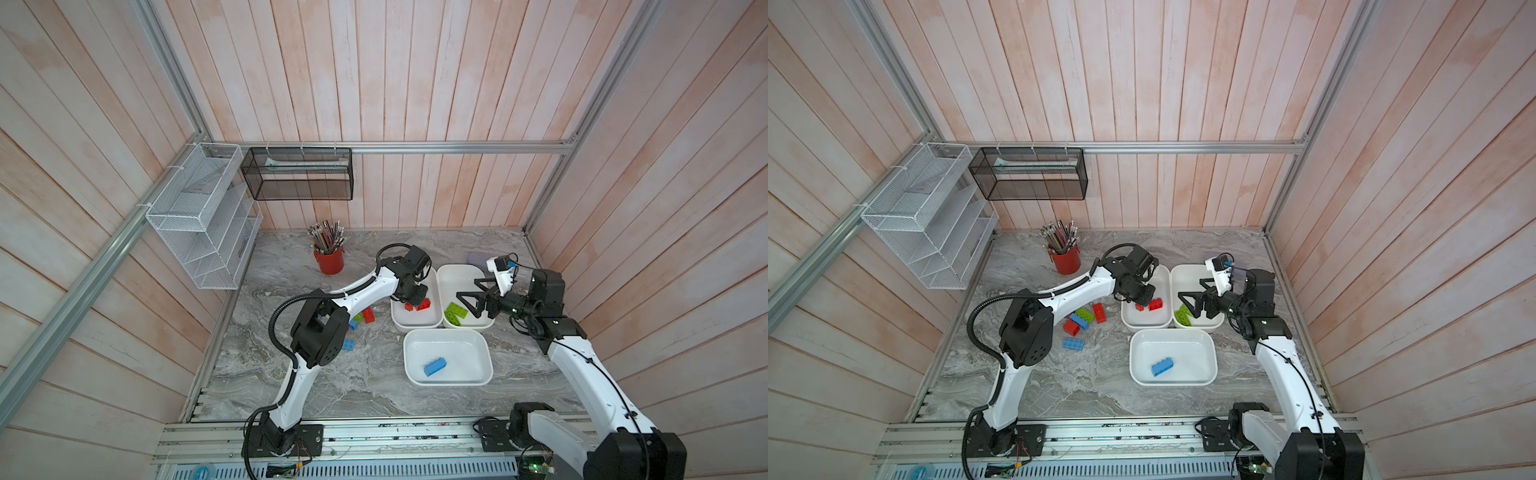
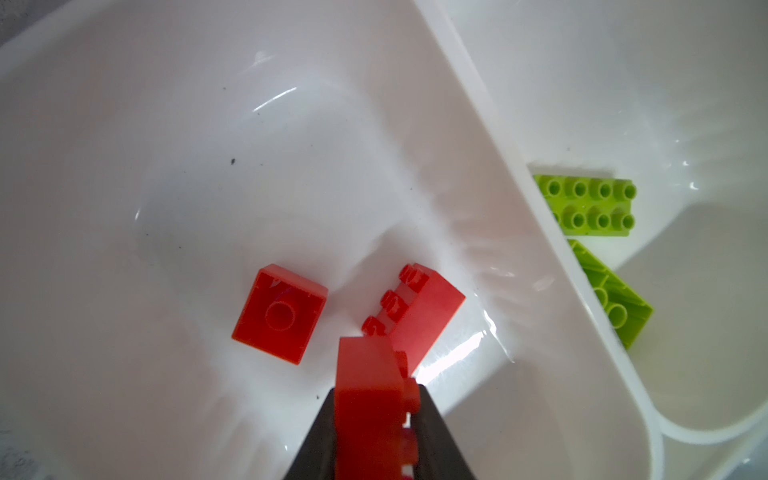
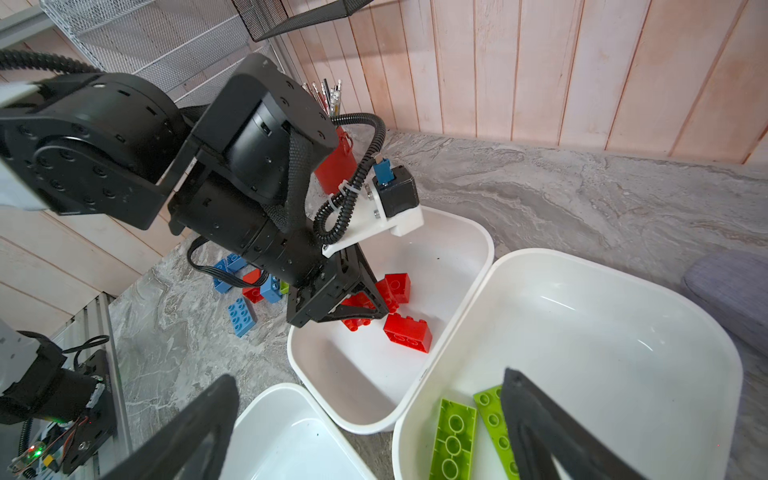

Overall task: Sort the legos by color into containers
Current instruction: 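Carry the long red brick with the left gripper into the red-brick bin, then return the left gripper to the pile and grasp a lime-green brick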

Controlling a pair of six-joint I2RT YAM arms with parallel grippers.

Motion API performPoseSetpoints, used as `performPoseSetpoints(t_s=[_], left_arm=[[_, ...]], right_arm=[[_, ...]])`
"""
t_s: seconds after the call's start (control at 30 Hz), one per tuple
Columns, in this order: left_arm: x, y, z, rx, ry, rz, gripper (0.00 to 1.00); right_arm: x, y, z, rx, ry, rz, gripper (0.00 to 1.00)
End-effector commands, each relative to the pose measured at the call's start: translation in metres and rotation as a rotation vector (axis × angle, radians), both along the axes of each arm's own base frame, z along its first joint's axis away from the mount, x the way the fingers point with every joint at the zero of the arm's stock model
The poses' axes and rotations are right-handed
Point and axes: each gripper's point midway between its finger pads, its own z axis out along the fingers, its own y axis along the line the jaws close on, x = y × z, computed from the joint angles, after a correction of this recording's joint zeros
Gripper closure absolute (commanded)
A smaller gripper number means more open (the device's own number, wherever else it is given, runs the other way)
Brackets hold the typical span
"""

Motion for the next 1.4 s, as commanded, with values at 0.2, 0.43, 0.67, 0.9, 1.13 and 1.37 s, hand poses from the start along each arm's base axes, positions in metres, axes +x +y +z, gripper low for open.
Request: performPoseSetpoints(t_s=[0.2, 0.43, 0.67, 0.9, 1.13, 1.37], left_arm=[[0.002, 0.009, 0.014, 0.017, -0.035, 0.019, 0.40], [0.011, 0.059, 0.073, 0.023, -0.127, 0.075, 0.29], [0.011, 0.160, 0.094, 0.020, -0.154, 0.270, 0.25], [0.013, 0.243, 0.061, 0.076, -0.115, 0.526, 0.25], [0.017, 0.288, 0.017, 0.222, -0.078, 0.531, 0.25], [0.029, 0.302, -0.018, 0.251, 0.001, 0.526, 0.26]], right_arm=[[-0.007, 0.001, -0.002, 0.006, 0.005, 0.026, 0.02], [-0.006, 0.002, 0.000, 0.009, 0.000, 0.029, 0.02], [-0.006, 0.005, 0.002, 0.029, 0.003, 0.045, 0.02], [-0.007, 0.010, -0.002, 0.037, 0.017, 0.061, 0.02], [-0.006, 0.011, -0.003, 0.033, 0.020, 0.067, 0.02], [-0.006, 0.012, -0.007, 0.037, 0.029, 0.069, 0.02]])
